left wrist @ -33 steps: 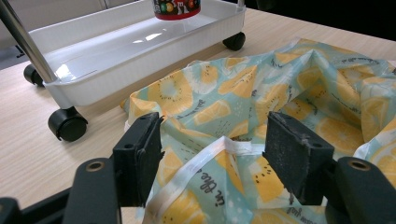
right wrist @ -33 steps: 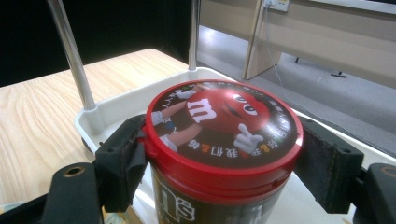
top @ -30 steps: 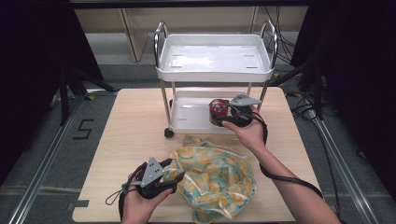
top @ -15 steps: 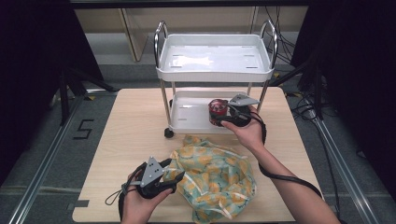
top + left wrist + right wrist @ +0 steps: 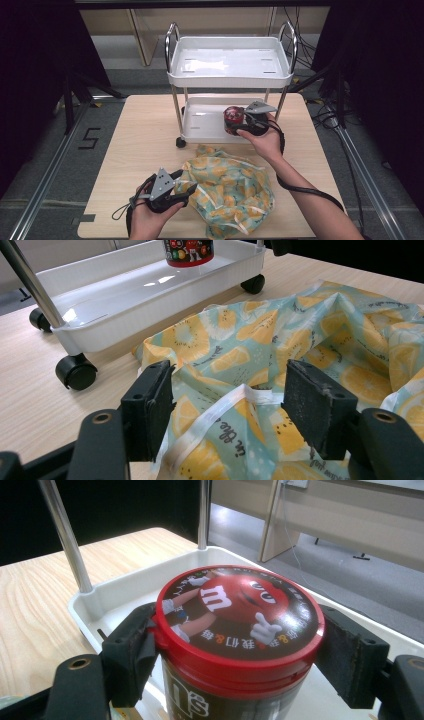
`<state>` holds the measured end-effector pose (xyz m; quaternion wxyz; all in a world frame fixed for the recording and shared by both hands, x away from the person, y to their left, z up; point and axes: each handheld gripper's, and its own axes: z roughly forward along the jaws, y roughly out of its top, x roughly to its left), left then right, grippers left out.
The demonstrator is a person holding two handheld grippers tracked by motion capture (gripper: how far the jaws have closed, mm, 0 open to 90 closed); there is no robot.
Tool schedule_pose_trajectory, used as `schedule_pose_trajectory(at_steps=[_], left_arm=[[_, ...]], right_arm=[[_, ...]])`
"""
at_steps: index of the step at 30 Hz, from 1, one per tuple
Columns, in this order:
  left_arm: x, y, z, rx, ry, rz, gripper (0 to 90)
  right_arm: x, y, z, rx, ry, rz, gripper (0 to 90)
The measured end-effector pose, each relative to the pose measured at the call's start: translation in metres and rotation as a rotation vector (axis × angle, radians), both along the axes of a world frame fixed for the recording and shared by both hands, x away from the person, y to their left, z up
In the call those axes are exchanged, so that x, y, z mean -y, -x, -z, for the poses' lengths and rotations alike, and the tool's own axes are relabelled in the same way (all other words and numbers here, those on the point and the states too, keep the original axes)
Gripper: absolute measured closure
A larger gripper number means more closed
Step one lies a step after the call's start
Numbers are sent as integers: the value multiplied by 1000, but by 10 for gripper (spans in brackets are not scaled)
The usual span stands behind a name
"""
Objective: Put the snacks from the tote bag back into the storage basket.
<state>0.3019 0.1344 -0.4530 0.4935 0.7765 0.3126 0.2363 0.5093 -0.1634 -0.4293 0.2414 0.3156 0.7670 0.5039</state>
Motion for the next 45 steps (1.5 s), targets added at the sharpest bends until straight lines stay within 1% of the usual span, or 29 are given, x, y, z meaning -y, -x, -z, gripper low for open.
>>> schedule_pose_trajectory(at_steps=[1,2,4,5,6,7,9,10,11,18,19,20,22,23,24,26,27,29,30,31,34,35,37,38,40,41,42,44,45], left_arm=[[0,0,0,0,3,0,361],[0,0,0,0,4,0,361],[0,0,0,1,1,0,361],[0,0,0,1,1,0,361],[0,0,0,2,0,0,361],[-1,0,0,0,-3,-6,361],[-1,0,-1,2,-3,-5,361],[-1,0,-1,2,-4,-5,361],[-1,0,-1,2,-4,-5,361],[0,0,0,-5,0,-2,361],[0,0,0,-5,-3,-5,361],[0,0,0,-5,-1,-6,361],[0,0,0,-4,4,1,361],[0,0,0,-7,9,-3,361],[0,0,0,-6,10,-4,361],[0,0,0,-6,9,-4,361],[0,0,0,-4,6,-2,361],[0,0,0,-1,1,4,361],[0,0,0,-4,3,0,361],[0,0,0,-2,3,0,361],[0,0,0,-5,0,-5,361],[0,0,0,-4,-1,-4,361],[0,0,0,-1,1,2,361],[0,0,1,-8,6,-1,361],[0,0,0,0,-1,3,360],[0,0,0,-5,-2,-5,361],[0,0,0,-5,-3,-3,361],[0,0,1,-4,4,1,361],[0,0,0,-4,3,0,361]], right_arm=[[0,0,0,1,5,6,258],[0,-1,1,2,9,-10,258],[-1,-1,1,-3,-6,-15,258],[-2,1,2,-25,-13,0,258],[-2,1,2,-14,-8,20,258],[-1,0,2,-1,6,7,258],[-1,-1,2,0,11,3,259],[0,-1,2,0,10,4,258],[-2,1,2,-21,-20,9,258],[-3,2,3,-31,-22,18,258],[0,-2,3,0,14,6,258],[0,-3,4,8,14,3,258],[-2,-1,5,-21,-21,5,258],[-2,-1,5,-21,-21,5,258],[-1,-3,6,-3,-2,-4,258],[-1,-3,6,4,14,1,258],[-1,-2,5,-12,3,-6,258],[-1,-2,5,-14,-5,-3,259],[-4,0,5,-27,-18,17,258],[-2,-2,6,-8,-3,8,258],[-3,-2,6,-10,-7,4,258],[-3,-3,6,2,8,-6,258],[-3,-3,6,11,9,-4,258],[-3,-3,7,-10,2,-1,258],[-1,-3,7,3,18,-5,258],[-2,-2,8,-13,15,18,259],[-1,-4,9,-2,18,18,258],[0,-3,9,-16,21,10,258],[-1,-3,9,-18,-1,11,258]])
